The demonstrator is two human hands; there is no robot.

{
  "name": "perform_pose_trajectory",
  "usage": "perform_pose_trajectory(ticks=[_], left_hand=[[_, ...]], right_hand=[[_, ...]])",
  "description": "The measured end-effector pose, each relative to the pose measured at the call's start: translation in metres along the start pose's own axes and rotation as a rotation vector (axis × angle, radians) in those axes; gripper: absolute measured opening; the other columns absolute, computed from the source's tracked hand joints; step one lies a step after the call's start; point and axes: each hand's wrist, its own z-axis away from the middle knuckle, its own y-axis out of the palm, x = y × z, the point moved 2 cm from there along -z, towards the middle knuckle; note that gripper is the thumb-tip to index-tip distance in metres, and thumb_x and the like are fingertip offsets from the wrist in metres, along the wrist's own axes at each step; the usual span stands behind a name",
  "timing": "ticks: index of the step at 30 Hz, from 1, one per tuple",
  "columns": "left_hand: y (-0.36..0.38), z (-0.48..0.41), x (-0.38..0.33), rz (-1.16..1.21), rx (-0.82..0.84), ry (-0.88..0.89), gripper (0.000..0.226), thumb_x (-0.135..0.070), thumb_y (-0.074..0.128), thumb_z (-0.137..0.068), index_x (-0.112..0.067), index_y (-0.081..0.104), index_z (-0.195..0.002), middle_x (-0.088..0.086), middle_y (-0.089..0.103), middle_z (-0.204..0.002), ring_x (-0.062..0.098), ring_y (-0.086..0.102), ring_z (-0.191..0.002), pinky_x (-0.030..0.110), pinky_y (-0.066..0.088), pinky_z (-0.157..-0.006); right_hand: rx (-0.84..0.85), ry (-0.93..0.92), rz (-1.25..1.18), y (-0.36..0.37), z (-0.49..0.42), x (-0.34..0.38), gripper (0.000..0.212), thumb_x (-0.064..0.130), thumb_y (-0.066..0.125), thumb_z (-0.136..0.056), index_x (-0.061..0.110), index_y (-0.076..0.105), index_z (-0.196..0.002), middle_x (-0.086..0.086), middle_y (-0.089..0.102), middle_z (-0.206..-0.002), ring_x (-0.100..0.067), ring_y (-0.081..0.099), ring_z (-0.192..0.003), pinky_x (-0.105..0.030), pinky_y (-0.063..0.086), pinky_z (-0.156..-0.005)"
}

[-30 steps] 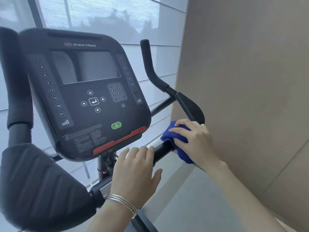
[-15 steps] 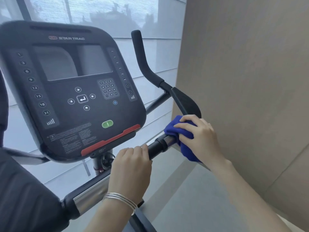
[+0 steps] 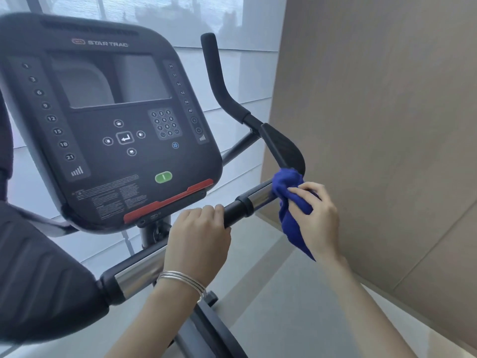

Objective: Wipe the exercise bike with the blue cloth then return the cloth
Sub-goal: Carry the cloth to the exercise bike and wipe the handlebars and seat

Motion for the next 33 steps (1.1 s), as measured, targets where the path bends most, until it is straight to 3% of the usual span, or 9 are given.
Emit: perform_pose_trajectory(ticks=[2,7,12,18,21,26,29,31,33], left_hand=[[0.000,0.001,0.001,0.014,0.001,0.002,0.021,-0.024,0.077,-0.066,-0.009,0.066,-0.076,0.003,0.056,-0.055,0.026,0.053,-0.049,0.033,0.047,-0.054],[0.000,0.002,0.001,0.013,-0.030,-0.007,0.019,-0.026,0.070,-0.073,-0.010,0.067,-0.082,0.003,0.059,-0.060,0.026,0.055,-0.054,0.035,0.049,-0.063],[0.001,0.002,0.004,-0.023,-0.020,0.013,0.029,-0.032,0.045,-0.080,-0.013,0.066,-0.087,0.001,0.061,-0.068,0.025,0.057,-0.061,0.034,0.044,-0.067],[0.000,0.003,0.003,0.013,0.016,-0.005,0.029,-0.032,0.045,-0.081,-0.012,0.065,-0.087,0.001,0.062,-0.070,0.026,0.058,-0.063,0.035,0.050,-0.066],[0.001,0.003,0.003,0.006,0.016,-0.009,0.029,-0.031,0.047,-0.082,-0.010,0.066,-0.090,0.003,0.063,-0.071,0.027,0.059,-0.063,0.037,0.051,-0.065],[0.001,0.004,0.002,-0.021,-0.019,-0.007,0.031,-0.031,0.049,-0.082,-0.009,0.068,-0.095,0.003,0.064,-0.072,0.027,0.060,-0.064,0.036,0.051,-0.067],[0.000,0.004,0.002,-0.035,-0.032,-0.002,0.031,-0.031,0.051,-0.081,-0.010,0.068,-0.096,0.003,0.065,-0.075,0.027,0.061,-0.068,0.037,0.051,-0.072],[-0.001,0.004,0.002,-0.040,-0.031,-0.001,0.032,-0.031,0.051,-0.081,-0.009,0.069,-0.097,0.003,0.066,-0.076,0.028,0.062,-0.070,0.037,0.051,-0.073],[-0.001,0.004,0.002,-0.042,-0.025,0.001,0.033,-0.032,0.050,-0.082,-0.010,0.069,-0.097,0.003,0.067,-0.077,0.027,0.062,-0.071,0.037,0.050,-0.073]], right_hand=[[0.031,0.080,0.011,-0.002,0.010,-0.016,0.021,0.009,0.068,-0.081,0.018,0.071,-0.100,0.006,0.060,-0.105,-0.021,0.060,-0.096,-0.018,0.041,-0.078],[0.098,-0.125,-0.035,0.019,0.050,0.004,0.024,0.026,0.064,-0.079,0.018,0.068,-0.101,0.009,0.062,-0.105,-0.015,0.060,-0.091,-0.037,0.052,-0.081],[-0.013,-0.332,-0.053,0.041,0.057,0.043,0.024,0.028,0.065,-0.076,0.020,0.060,-0.098,0.008,0.059,-0.103,-0.010,0.054,-0.091,-0.020,0.044,-0.083],[-0.270,-0.002,-0.171,0.031,0.024,-0.005,0.023,0.023,0.065,-0.076,0.006,0.064,-0.092,0.001,0.055,-0.102,-0.019,0.057,-0.093,-0.036,0.050,-0.083],[-0.348,-0.014,-0.171,0.024,0.006,-0.010,0.020,0.016,0.065,-0.076,0.004,0.063,-0.092,0.002,0.052,-0.102,-0.017,0.054,-0.094,-0.034,0.048,-0.085],[-0.180,-0.284,-0.122,0.024,0.027,0.011,0.022,0.017,0.068,-0.075,0.007,0.064,-0.094,0.001,0.050,-0.106,-0.024,0.056,-0.092,-0.030,0.047,-0.086],[-0.108,-0.474,-0.023,0.024,0.037,0.016,0.020,0.023,0.065,-0.077,0.011,0.064,-0.093,0.001,0.051,-0.105,-0.019,0.053,-0.090,-0.017,0.037,-0.088],[-0.114,-0.428,0.010,0.027,0.034,0.008,0.021,0.024,0.064,-0.077,0.008,0.067,-0.090,0.003,0.051,-0.105,-0.019,0.054,-0.090,-0.017,0.038,-0.086],[-0.135,-0.227,-0.056,0.030,0.025,-0.006,0.024,0.026,0.064,-0.075,0.008,0.067,-0.091,0.004,0.052,-0.104,-0.021,0.057,-0.090,-0.029,0.048,-0.083]])
